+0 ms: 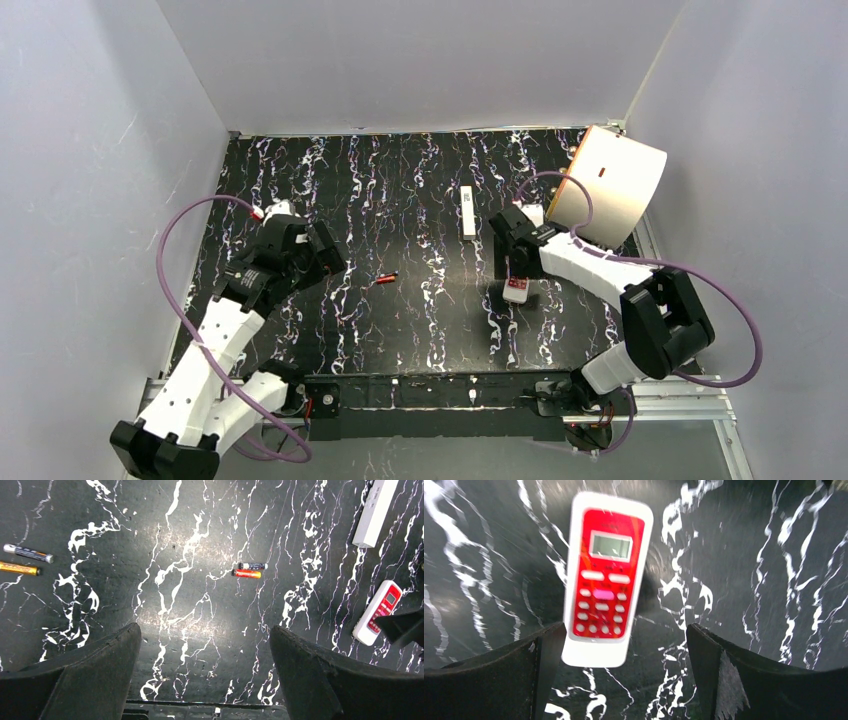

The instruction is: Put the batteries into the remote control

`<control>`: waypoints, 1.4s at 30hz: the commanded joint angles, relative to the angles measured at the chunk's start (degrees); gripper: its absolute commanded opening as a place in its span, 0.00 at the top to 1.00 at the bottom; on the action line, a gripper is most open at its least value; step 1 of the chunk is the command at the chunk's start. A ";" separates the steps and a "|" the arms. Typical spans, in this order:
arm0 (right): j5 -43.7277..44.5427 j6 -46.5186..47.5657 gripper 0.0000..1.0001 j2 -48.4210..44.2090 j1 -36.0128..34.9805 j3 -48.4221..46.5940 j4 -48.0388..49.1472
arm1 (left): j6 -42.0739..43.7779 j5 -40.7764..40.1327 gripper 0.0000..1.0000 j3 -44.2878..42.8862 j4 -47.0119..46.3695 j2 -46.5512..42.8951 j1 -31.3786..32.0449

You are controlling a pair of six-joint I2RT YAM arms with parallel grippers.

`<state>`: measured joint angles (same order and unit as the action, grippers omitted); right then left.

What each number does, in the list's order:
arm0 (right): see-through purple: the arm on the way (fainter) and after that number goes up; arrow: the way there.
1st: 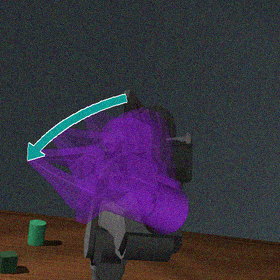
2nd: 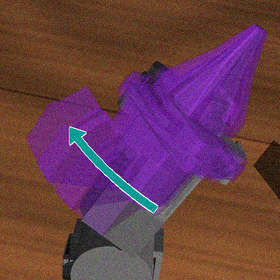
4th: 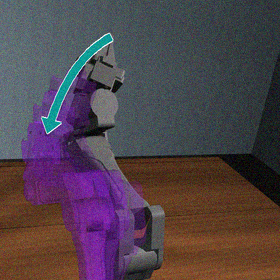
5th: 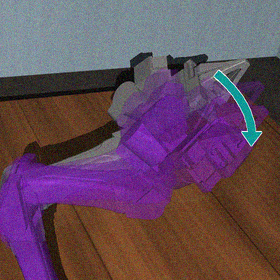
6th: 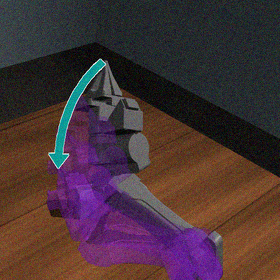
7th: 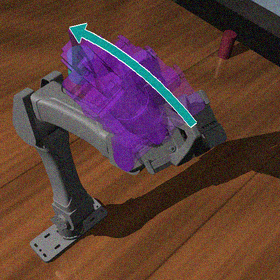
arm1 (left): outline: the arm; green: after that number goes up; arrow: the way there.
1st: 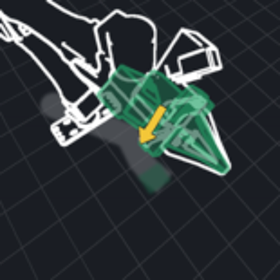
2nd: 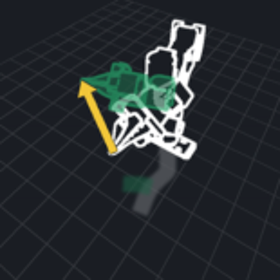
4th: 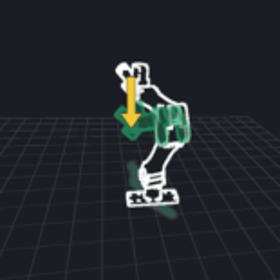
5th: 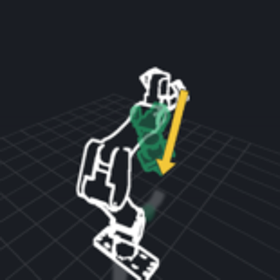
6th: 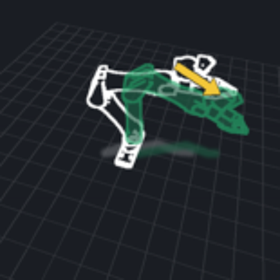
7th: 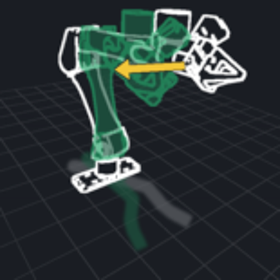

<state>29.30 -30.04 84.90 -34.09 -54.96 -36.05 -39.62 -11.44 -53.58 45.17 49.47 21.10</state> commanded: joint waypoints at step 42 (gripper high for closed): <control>-52.28 -16.13 0.75 -10.06 2.36 8.74 37.14 | 3.91 33.80 0.02 -12.23 -10.10 11.28 -4.70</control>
<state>-9.58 -39.94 77.19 -31.77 -44.51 -12.49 -36.40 10.83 -60.55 35.94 59.79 18.92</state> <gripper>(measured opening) 0.621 0.983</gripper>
